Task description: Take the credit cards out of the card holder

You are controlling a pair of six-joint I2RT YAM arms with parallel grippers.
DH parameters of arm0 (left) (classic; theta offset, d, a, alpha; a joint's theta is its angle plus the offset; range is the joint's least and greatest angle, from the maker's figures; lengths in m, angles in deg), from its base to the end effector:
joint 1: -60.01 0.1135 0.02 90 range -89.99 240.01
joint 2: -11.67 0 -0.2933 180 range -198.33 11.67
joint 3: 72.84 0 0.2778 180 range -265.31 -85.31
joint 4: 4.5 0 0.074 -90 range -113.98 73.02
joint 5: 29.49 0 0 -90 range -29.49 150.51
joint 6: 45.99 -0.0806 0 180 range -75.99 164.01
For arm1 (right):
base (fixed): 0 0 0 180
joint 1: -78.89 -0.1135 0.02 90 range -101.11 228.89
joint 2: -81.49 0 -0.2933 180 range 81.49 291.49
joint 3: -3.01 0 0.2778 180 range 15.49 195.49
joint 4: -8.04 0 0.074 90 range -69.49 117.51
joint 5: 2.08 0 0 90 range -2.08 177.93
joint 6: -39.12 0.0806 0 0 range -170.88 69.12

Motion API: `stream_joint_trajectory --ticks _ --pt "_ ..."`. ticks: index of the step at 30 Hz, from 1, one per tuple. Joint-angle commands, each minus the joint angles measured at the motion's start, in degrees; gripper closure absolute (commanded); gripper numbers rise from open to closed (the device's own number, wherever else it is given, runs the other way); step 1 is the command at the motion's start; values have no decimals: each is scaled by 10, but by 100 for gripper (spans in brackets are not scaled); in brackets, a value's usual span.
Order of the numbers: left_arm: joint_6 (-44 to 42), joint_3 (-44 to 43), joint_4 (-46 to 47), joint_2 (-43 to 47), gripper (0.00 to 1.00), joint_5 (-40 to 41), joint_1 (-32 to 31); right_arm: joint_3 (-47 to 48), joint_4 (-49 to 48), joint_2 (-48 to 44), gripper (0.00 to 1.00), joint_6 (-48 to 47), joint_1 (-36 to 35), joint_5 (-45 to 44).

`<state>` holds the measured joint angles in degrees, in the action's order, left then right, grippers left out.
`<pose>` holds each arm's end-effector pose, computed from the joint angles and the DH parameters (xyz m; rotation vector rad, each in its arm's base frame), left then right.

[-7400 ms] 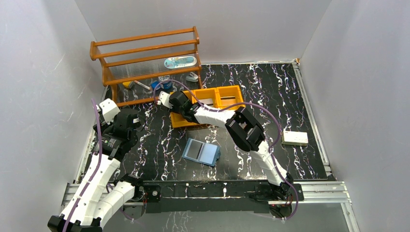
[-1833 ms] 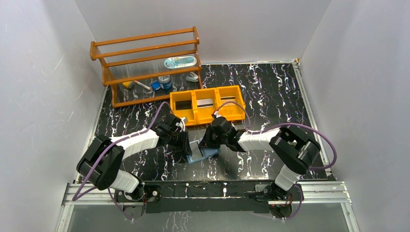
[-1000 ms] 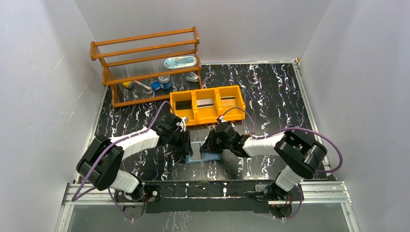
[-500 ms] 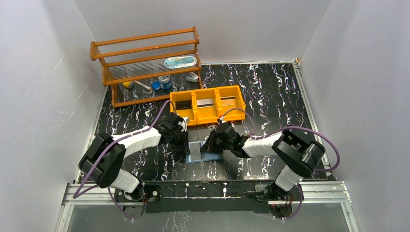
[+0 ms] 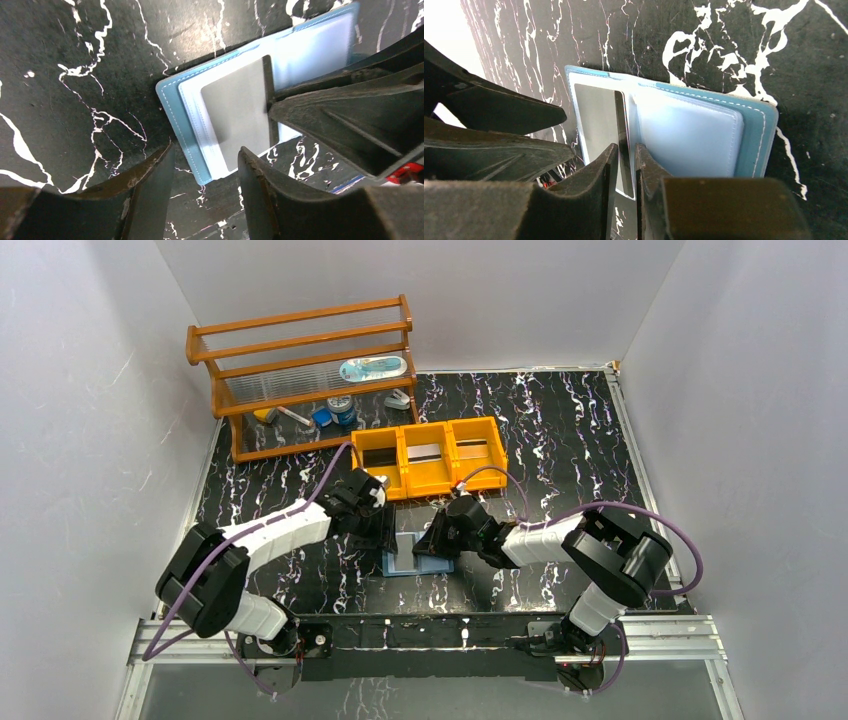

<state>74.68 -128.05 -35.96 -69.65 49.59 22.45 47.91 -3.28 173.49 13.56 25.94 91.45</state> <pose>0.2343 -0.1994 0.1519 0.2374 2.6933 -0.6547 0.2037 0.2780 0.1128 0.2084 2.4610 1.1197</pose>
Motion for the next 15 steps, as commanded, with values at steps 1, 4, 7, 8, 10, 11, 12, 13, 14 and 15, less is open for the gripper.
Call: stream_joint_trajectory --ticks 1,4,7,8,10,11,12,13,14,15 --pt "2 -34 -27 27 51 4 0 -11 -2 -1 73 11 -2 -19" --pt "5 -35 -18 26 51 -18 0 -14 -2 -3 73 13 -2 -21" --pt "13 -25 14 19 52 -60 0 -17 -2 -6 73 15 -2 -24" --pt "16 -20 24 15 52 -72 0 -17 -3 -7 73 16 -2 -25" --pt "21 -12 34 3 53 -82 0 -18 -2 -9 73 16 -2 -26" --pt "22 -7 40 -2 55 -84 0 -19 -2 -10 73 17 -2 -26" --pt "24 1 48 -7 56 -88 0 -18 -2 -10 73 18 -2 -26" --pt "27 9 58 -10 56 -93 0 -19 -2 -10 73 17 -2 -25" --pt "30 17 67 -13 57 -95 0 -19 -3 -10 73 17 -2 -24" --pt "33 23 71 -16 58 -92 0 -18 -3 -8 73 17 -2 -24"
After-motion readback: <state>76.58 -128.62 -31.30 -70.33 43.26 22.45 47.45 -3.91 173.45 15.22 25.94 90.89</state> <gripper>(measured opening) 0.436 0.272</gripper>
